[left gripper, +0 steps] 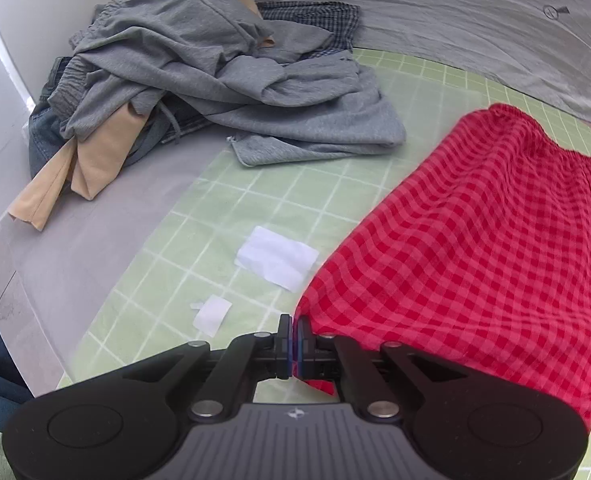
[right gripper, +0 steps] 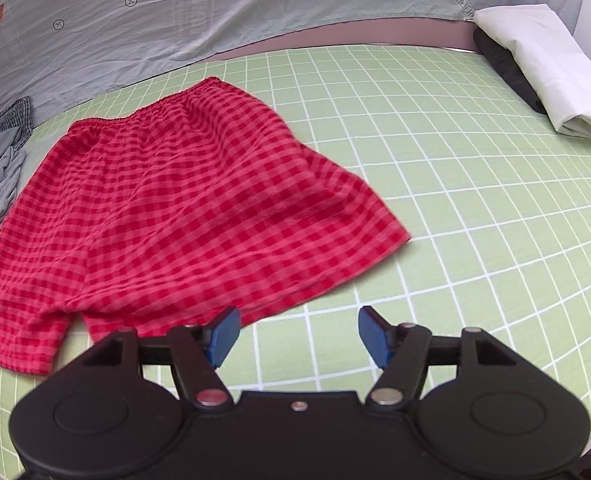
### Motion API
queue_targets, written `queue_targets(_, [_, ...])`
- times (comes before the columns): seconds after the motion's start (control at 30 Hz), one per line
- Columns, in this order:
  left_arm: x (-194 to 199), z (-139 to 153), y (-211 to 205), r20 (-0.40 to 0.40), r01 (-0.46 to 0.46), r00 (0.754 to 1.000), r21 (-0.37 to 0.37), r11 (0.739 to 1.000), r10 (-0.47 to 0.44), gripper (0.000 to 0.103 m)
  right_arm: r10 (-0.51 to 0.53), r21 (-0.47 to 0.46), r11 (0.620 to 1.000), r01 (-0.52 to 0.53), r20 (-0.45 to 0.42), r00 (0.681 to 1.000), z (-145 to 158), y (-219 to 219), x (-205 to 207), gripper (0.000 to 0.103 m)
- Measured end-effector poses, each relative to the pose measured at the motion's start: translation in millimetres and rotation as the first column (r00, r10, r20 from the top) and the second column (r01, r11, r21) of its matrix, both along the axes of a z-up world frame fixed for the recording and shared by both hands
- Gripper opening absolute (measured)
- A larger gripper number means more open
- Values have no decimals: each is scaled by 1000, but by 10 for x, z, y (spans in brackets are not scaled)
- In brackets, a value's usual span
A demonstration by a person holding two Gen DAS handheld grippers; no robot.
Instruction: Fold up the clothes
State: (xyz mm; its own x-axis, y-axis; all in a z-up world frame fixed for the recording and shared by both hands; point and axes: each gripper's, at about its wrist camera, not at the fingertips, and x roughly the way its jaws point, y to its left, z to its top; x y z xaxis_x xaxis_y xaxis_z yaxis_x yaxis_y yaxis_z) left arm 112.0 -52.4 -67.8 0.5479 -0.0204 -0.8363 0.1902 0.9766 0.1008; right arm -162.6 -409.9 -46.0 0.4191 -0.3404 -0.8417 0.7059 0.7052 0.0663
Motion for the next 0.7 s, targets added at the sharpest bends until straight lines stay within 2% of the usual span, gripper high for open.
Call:
queue_targets(0.07, [-45,71,-82,13,-7,1000,-32,999,8,2,5,1,1000,-5,-2,1000,-8,-98,-51,66])
queue_targets(0.2, [-280,190,-482,35,56,998,-88,995,-53,2,3,4,1000,-3,-5,1000,-24,-325,-123,67])
queue_targets(0.37, [-680,291,-1291,32,183,983,-212,960,-180,2,26,-2,1000,-26,-12,1000,-49,-582,-185,67])
queue_targets(0.47, [-965,254,-1869,4,300,950,-291,908,-313,2,43,-13,999,-43,-18,999,-53,-687,-246,67])
queue_targets(0.5, [-1096,210,-2065,-3,353,929,-302,886,-371,3,44,-13,999,-45,-19,999,-57,-713,-267,67])
queue_targets(0.57, [-1416,71,-2422,-17,468,870,-281,838,-492,8,41,-14,999,-41,-25,999,-76,-790,-321,67])
queue_targets(0.6, [-1550,16,-2542,-23,501,852,-253,828,-522,10,35,-14,999,-35,-28,999,-89,-825,-348,67])
queue_targets(0.63, [-1668,-30,-2632,-36,521,840,-229,822,-542,20,26,-12,1000,-27,-31,999,-98,-858,-373,67])
queue_targets(0.7, [-1798,-80,-2660,-61,522,835,-231,821,-548,32,13,-11,1000,-14,-33,999,-106,-908,-413,67])
